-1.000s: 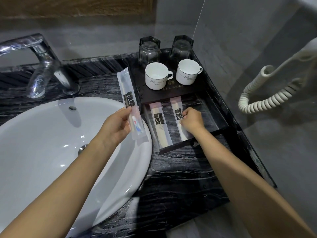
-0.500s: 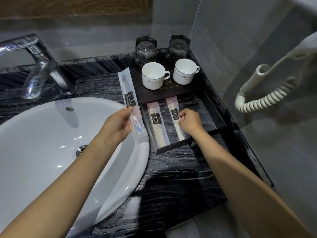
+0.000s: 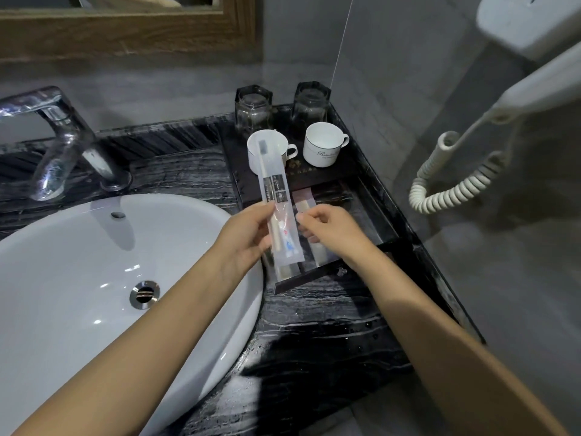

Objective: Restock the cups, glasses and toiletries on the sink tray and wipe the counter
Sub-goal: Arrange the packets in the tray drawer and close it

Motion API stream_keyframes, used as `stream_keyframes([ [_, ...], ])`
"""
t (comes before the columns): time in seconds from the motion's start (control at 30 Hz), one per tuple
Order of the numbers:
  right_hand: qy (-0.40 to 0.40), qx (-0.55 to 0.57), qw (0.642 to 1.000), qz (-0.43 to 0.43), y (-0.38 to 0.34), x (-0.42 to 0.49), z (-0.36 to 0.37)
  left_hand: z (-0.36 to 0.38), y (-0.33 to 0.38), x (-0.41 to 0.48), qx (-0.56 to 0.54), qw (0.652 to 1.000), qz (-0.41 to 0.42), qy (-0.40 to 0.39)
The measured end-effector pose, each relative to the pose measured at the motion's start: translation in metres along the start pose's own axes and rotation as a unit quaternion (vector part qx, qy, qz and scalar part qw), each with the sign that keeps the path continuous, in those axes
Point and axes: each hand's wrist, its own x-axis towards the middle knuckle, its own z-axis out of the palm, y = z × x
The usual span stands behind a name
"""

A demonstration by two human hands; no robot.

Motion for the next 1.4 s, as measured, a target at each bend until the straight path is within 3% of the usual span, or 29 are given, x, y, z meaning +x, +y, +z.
stream_keyframes([
  [0.4, 0.073, 0.129, 0.988, -0.034, 0.014, -0.02, -0.021, 0.041, -0.023, 0.008, 0.003, 1.0, -0.028, -0.009],
  [0.6, 0.096, 0.162, 0.982, 0.0, 0.026, -0.022, -0.035, 0.049, -0.034, 0.009, 0.01, 0.999, -0.032, -0.007],
  [0.67, 0.112, 0.136, 0.984, 0.023, 0.031, -0.023, -0.043, 0.046, -0.032, 0.011, 0.027, 1.0, -0.01, 0.006],
  [0.73, 0.122, 0.092, 0.987, 0.047, 0.036, -0.024, -0.053, 0.036, -0.028, 0.017, 0.13, 0.988, 0.077, 0.047],
  [0.8, 0.13, 0.044, 0.988, 0.065, 0.042, -0.025, -0.061, 0.024, -0.021, 0.024, 0.31, 0.923, 0.203, 0.104],
  [0.87, 0.135, 0.006, 0.988, 0.079, 0.045, -0.024, -0.067, 0.014, -0.015, 0.031, 0.467, 0.821, 0.302, 0.131],
  [0.97, 0.122, -0.042, 0.987, 0.097, 0.042, -0.018, -0.073, 0.002, -0.013, 0.048, 0.611, 0.711, 0.332, 0.103],
  [1.17, 0.084, -0.154, 0.977, 0.12, 0.039, -0.014, -0.075, -0.011, -0.02, 0.06, 0.706, 0.615, 0.343, 0.071],
  [1.4, 0.087, -0.17, 0.972, 0.14, 0.03, 0.023, -0.068, -0.015, -0.027, 0.062, 0.725, 0.59, 0.351, 0.064],
])
